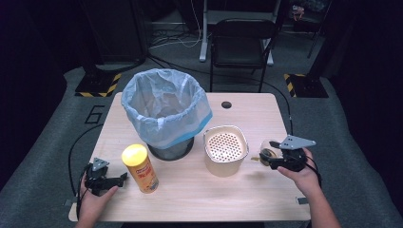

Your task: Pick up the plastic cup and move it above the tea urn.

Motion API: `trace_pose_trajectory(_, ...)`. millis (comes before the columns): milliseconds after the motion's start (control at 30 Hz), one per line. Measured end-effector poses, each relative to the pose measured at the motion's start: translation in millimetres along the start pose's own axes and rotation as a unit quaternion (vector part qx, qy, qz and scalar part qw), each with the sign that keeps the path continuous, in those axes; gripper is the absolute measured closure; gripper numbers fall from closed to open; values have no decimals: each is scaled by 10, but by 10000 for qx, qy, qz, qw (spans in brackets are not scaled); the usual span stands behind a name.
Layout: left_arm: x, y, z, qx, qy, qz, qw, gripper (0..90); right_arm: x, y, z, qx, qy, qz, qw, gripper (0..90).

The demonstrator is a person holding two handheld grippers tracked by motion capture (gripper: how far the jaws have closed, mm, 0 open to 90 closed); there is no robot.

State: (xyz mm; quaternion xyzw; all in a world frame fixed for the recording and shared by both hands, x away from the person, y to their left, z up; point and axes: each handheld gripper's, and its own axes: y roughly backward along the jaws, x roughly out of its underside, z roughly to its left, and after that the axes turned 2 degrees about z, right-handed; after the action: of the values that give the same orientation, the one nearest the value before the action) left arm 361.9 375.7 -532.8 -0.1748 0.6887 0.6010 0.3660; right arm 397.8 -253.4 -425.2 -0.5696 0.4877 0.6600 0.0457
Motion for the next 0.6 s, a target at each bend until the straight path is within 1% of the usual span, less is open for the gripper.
trace_pose_trajectory(33,0,0,-2,2,14,-1,10000,43,-32,-5,-16,8,43,-7,10000,353)
trace_pose_trajectory(67,0,0,-2,2,14,-1,10000,43,-32,-5,-16,8,43,-7,10000,353)
trace_pose_trajectory(100,0,-1,-2,13,15,-2,10000,43,-88,2,-42,0,44,3,10000,355)
trace_pose_trajectory(133,0,-1,-2,13,15,-2,10000,43,-88,2,-42,0,44,3,10000,355)
trace_pose_trajectory(200,0,0,-1,0,5,-1,10000,43,-157,4,-68,-21,15,-49,10000,357)
trace_pose_trajectory(233,2,-3,-6,22,45,-6,10000,43,-186,15,-76,-35,5,-38,10000,358)
trace_pose_trajectory(333,0,0,0,-1,-2,0,10000,43,-282,29,-105,-27,35,-79,10000,358)
trace_pose_trajectory(400,0,-1,-2,14,14,-1,10000,43,-347,40,-121,-19,21,-89,10000,358)
trace_pose_trajectory(433,0,0,0,0,2,0,10000,43,-380,46,-130,-33,73,-102,9999,359)
trace_pose_trajectory(467,0,0,0,-1,-2,0,10000,43,-415,51,-129,4,69,-113,9999,358)
trace_pose_trajectory(500,1,-2,-5,20,40,-7,10000,43,-487,65,-136,24,158,-116,9998,358)
trace_pose_trajectory(533,1,-2,-5,20,40,-7,10000,43,-513,64,-137,34,181,-156,9997,358)
trace_pose_trajectory(567,0,0,0,-2,-4,0,10000,43,-513,64,-137,34,181,-156,9997,358)
trace_pose_trajectory(600,0,-1,-3,2,18,-5,10000,43,-548,71,-138,11,201,-149,9997,358)
